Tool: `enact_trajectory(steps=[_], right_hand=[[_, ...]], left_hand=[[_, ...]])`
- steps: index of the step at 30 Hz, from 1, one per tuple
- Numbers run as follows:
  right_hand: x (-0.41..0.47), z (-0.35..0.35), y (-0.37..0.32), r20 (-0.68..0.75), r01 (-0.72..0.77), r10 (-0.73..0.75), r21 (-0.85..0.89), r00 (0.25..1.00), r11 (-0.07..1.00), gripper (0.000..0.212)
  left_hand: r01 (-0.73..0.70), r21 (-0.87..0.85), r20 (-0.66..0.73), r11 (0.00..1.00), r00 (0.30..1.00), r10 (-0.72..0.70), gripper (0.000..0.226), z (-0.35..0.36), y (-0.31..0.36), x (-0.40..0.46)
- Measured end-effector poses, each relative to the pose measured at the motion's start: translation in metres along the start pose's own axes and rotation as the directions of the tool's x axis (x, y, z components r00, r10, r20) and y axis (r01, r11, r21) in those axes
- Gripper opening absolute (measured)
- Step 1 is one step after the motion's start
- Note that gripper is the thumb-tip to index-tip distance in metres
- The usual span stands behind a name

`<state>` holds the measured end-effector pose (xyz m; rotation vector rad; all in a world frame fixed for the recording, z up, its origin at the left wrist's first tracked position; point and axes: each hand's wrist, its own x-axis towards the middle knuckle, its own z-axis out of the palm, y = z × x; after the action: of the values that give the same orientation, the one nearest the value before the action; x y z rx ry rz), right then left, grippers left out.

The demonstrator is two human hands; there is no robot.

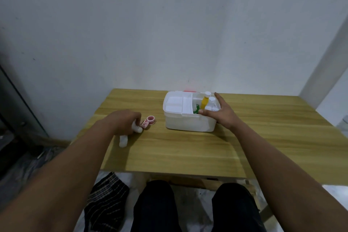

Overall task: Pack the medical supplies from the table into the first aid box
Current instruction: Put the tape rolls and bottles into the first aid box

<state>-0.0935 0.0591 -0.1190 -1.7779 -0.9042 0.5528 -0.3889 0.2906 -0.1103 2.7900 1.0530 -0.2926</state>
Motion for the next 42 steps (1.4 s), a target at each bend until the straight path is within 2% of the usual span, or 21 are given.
enact_trajectory(steps=[5, 8, 10, 13, 16, 20, 23, 28, 31, 35, 42], right_hand=[[0.0, 0.0, -0.001, -0.004, 0.009, -0.009, -0.011, 1.0, 1.0, 0.123], [0.0, 0.0, 0.0, -0.002, 0.006, -0.006, -0.014, 1.0, 1.0, 0.12], [0.0, 0.0, 0.001, 0.0, 0.004, -0.004, -0.015, 1.0, 1.0, 0.121], [0.001, -0.001, 0.002, -0.001, 0.001, -0.001, -0.025, 1.0, 1.0, 0.124], [0.001, -0.001, 0.002, -0.004, -0.001, 0.001, -0.038, 1.0, 0.999, 0.127], [0.001, 0.0, 0.003, 0.0, 0.001, -0.001, -0.035, 1.0, 0.999, 0.126], [0.001, 0.0, 0.004, 0.005, -0.006, 0.006, -0.03, 1.0, 1.0, 0.126], [-0.001, 0.001, 0.003, 0.005, -0.032, 0.032, -0.022, 0.999, 0.999, 0.146], [0.0, 0.0, 0.004, 0.01, -0.028, 0.029, -0.026, 1.0, 0.999, 0.148], [0.001, 0.0, 0.004, 0.015, -0.029, 0.029, -0.036, 0.999, 0.999, 0.145], [-0.001, 0.001, 0.003, 0.013, -0.026, 0.027, -0.027, 1.0, 0.999, 0.141]], left_hand=[[-0.026, -0.069, -0.186, 0.997, 0.982, 0.013, 0.018, 0.007, -0.007, -0.001], [-0.027, -0.123, -0.2, 0.992, 0.98, 0.002, 0.015, 0.006, -0.016, -0.001], [-0.047, -0.193, -0.223, 0.98, 0.975, 0.003, 0.022, 0.003, -0.023, -0.001], [-0.09, -0.325, -0.322, 0.941, 0.946, -0.021, 0.023, -0.008, -0.029, -0.002], [-0.173, -0.384, -0.428, 0.907, 0.904, -0.009, 0.021, -0.027, -0.017, 0.004], [-0.303, -0.362, -0.496, 0.882, 0.863, 0.093, 0.023, -0.053, 0.027, 0.024], [-0.368, -0.323, -0.494, 0.872, 0.851, 0.176, 0.02, -0.065, 0.065, 0.041], [-0.324, -0.149, -0.347, 0.934, 0.902, 0.257, 0.015, -0.061, 0.103, 0.072], [-0.31, -0.098, -0.289, 0.946, 0.918, 0.271, 0.011, -0.059, 0.108, 0.081], [-0.311, -0.028, -0.332, 0.95, 0.899, 0.284, 0.019, -0.056, 0.106, 0.089], [-0.344, -0.092, -0.45, 0.935, 0.852, 0.269, 0.022, -0.052, 0.104, 0.096]])
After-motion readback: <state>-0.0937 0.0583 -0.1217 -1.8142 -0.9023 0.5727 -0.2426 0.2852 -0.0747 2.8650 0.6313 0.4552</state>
